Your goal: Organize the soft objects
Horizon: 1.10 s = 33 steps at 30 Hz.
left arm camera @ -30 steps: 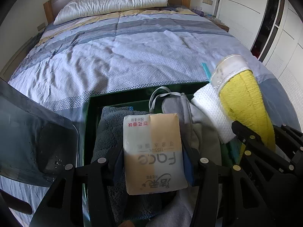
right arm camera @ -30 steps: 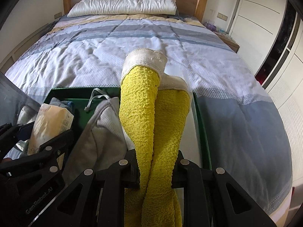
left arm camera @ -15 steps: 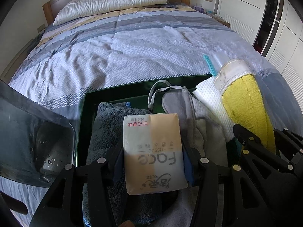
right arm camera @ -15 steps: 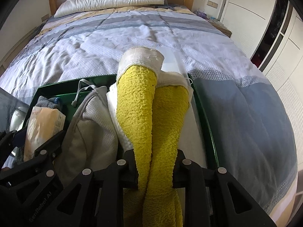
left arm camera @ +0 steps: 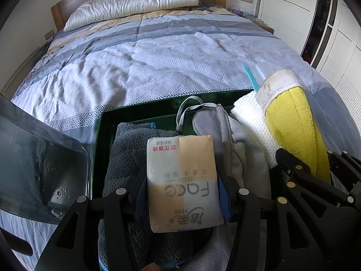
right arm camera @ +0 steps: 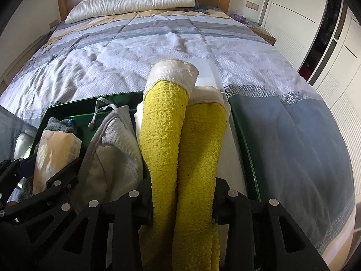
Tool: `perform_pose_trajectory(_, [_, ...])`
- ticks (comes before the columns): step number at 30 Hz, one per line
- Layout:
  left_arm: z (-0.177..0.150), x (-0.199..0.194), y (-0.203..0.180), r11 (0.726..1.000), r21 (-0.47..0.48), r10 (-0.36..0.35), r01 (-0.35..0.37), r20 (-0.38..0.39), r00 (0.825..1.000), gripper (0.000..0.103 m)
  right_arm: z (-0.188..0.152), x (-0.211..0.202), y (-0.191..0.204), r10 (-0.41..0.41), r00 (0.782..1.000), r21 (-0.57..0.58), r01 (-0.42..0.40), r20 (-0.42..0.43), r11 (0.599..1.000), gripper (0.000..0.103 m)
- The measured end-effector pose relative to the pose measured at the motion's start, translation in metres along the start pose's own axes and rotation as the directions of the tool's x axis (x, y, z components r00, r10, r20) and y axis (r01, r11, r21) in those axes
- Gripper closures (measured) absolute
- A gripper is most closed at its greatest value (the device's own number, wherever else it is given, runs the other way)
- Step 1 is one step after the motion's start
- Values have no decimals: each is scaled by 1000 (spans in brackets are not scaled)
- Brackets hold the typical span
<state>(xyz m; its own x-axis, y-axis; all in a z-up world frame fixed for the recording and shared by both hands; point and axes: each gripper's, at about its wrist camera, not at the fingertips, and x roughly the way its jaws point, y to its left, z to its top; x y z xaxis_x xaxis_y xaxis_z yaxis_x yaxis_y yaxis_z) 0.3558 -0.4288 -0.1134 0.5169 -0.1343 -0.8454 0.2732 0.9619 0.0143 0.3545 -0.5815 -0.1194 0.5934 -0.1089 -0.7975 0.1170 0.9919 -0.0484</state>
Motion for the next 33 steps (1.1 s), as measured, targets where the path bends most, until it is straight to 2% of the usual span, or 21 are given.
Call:
perform_pose_trajectory(7, [-2,-4,-1,1000,9,-11,11,11,1000,55,-1,-8,-1,9,1000,2,-9,14,1000,54])
perform_pose_trajectory(11, [-1,-7,-1,1000,11,-10,10,17,1000,55,-1,-15,-3,5,1000,2,-5,25,1000,51])
perform_pose_trajectory(16, [-1,-12,-1,1000,11,-10,10,24,1000,51,-1,-27,-6,-1,999,6,0,41,1000,46])
perform_pose_trajectory(18, [1,-16,0,1000,8,0,-1,38,999,44,0,-33,-8,-7,999,11,6,51,1000,45])
perform_pose_trajectory(22, [5,-28,3,1000,2,-8,8,69,998,40,2,-49,-11,-11,997,24,9,80,1000,40])
perform_pose_trajectory(27, [9,-41,5,1000,-1,-12,12,88,996,38,4,-69,-14,-12,995,30,9,96,999,38])
perform_pose_trajectory(30, [8,-46,5,1000,7,-23,23,91,996,34,5,-80,-15,-3,994,41,-2,110,999,31])
perform_pose_trajectory(33, [4,-58,1,999,29,-44,41,106,993,34,5,-96,-11,0,990,31,-5,140,1000,31])
